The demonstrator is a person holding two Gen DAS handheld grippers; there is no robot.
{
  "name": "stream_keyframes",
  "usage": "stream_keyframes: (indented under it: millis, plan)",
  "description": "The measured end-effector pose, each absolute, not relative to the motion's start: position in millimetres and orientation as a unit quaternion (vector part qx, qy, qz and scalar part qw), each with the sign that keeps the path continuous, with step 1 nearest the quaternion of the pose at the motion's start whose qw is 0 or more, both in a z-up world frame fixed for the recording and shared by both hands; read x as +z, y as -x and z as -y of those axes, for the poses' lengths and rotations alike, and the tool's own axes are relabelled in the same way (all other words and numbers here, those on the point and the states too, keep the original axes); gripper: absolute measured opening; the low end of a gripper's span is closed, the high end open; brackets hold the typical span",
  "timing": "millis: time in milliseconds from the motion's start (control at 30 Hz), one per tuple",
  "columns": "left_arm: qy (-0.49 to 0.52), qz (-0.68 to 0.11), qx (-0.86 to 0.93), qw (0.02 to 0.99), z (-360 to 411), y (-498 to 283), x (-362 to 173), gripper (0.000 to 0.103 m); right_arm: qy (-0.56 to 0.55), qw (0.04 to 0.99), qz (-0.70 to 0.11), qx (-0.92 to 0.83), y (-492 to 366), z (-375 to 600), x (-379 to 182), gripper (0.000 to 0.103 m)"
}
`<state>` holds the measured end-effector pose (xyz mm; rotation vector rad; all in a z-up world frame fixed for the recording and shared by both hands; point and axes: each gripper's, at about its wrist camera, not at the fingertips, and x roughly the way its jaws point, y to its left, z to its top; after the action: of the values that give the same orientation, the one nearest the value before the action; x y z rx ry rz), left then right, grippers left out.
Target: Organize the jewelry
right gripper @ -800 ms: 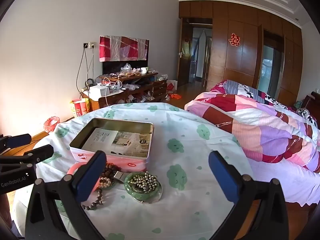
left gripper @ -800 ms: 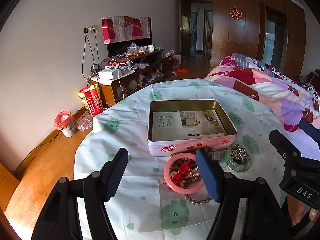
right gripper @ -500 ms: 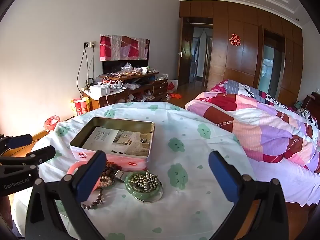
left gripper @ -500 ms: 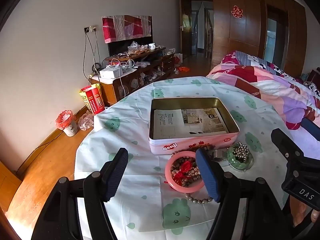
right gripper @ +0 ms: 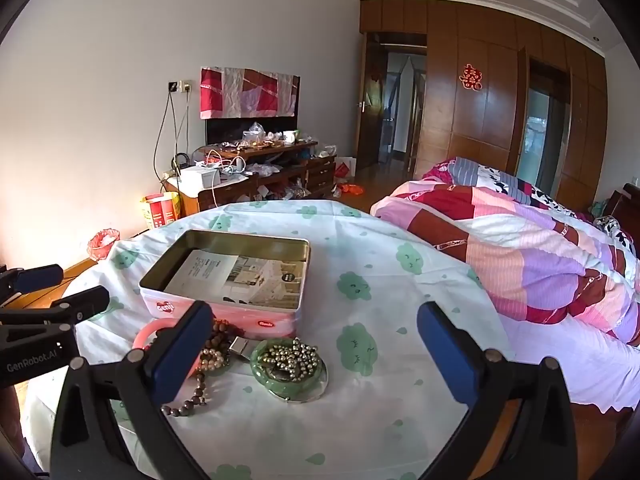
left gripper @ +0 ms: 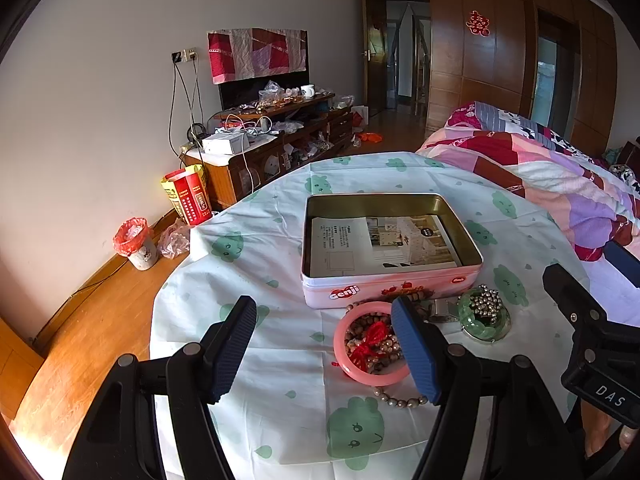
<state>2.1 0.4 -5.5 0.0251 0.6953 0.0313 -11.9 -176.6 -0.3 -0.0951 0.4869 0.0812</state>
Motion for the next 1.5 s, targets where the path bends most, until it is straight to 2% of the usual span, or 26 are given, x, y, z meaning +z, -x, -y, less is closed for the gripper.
stream_keyframes:
  millis: [1500]
  plan:
    - [-0.012,-0.341,0.018,0.94,-3.7,-2.9,-7.6,0.07,0.047,0.968,-0.243,0.041,12.2,174.6,-7.1,0.103]
